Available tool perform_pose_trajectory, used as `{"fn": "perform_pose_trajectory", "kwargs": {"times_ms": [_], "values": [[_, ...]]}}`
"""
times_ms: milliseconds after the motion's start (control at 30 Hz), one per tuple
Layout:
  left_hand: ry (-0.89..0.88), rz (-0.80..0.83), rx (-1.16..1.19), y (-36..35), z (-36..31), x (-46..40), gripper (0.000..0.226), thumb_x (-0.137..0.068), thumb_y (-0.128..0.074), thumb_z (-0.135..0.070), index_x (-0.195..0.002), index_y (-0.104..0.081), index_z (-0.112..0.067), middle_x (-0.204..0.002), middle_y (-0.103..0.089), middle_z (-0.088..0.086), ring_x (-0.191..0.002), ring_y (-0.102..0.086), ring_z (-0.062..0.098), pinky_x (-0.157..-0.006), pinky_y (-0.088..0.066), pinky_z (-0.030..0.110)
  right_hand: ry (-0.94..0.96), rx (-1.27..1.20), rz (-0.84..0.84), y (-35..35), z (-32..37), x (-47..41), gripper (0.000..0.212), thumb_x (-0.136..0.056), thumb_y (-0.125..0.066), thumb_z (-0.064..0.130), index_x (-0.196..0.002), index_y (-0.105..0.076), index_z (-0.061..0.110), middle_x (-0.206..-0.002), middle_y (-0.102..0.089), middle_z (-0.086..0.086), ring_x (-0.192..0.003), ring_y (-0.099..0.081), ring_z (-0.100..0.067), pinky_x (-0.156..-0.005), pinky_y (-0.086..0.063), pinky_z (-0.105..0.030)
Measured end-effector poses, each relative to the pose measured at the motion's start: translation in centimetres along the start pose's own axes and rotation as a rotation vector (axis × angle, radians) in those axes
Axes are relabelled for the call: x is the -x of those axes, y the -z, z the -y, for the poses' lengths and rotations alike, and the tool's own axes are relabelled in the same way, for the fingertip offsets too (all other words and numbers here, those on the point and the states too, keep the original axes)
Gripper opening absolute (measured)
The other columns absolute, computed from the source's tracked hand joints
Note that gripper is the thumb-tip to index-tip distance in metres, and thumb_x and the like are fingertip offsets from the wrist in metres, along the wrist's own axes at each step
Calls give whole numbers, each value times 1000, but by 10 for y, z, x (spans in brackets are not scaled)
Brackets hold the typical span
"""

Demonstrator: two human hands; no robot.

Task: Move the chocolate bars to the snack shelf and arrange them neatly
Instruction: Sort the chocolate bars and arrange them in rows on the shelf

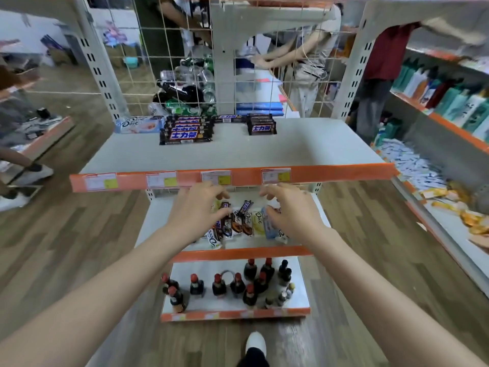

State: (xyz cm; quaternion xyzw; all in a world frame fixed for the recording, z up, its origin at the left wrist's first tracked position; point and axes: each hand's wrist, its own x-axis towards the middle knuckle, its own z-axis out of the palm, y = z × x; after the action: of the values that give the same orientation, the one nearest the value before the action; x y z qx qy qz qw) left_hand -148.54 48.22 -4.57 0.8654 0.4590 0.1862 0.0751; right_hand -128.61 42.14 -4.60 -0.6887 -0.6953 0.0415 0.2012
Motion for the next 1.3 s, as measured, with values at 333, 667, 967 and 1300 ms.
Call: {"fn": "perform_pose_trajectory", "kwargs": {"times_ms": [333,667,967,1300], "values": [[49,154,17,-52,0,32,27,-84,-62,-43,-105,-61,-27,-107,-61,-7,-104,-54,15,-85,-42,38,-60,-23,126,-48,-19,44,29,-89,-53,19,-116,-58,25,-105,-61,4,-102,-55,-20,-78,-43,-37],[89,265,52,-105,3,35,28,-83,-64,-41,-107,-61,-28,-105,-61,-7,-98,-56,13,-84,-44,35,-99,-45,249,-93,-44,52,31,-89,-53,19,-119,-56,25,-114,-60,3,-107,-53,-23,-81,-48,-42],[149,346,107,-150,-3,17,28,-84,-64,-36,-109,-61,-22,-109,-62,-3,-101,-56,16,-85,-46,39,-151,-96,320,-125,-70,45,36,-87,-55,17,-122,-55,25,-113,-58,1,-105,-55,-23,-74,-47,-35],[252,460,196,-229,-13,3,29,-85,-63,-36,-112,-58,-25,-112,-58,-4,-100,-56,16,-87,-47,40,-243,-164,363,-174,-118,45,36,-84,-53,13,-119,-55,23,-111,-55,2,-99,-55,-22,-63,-45,-32]]}}
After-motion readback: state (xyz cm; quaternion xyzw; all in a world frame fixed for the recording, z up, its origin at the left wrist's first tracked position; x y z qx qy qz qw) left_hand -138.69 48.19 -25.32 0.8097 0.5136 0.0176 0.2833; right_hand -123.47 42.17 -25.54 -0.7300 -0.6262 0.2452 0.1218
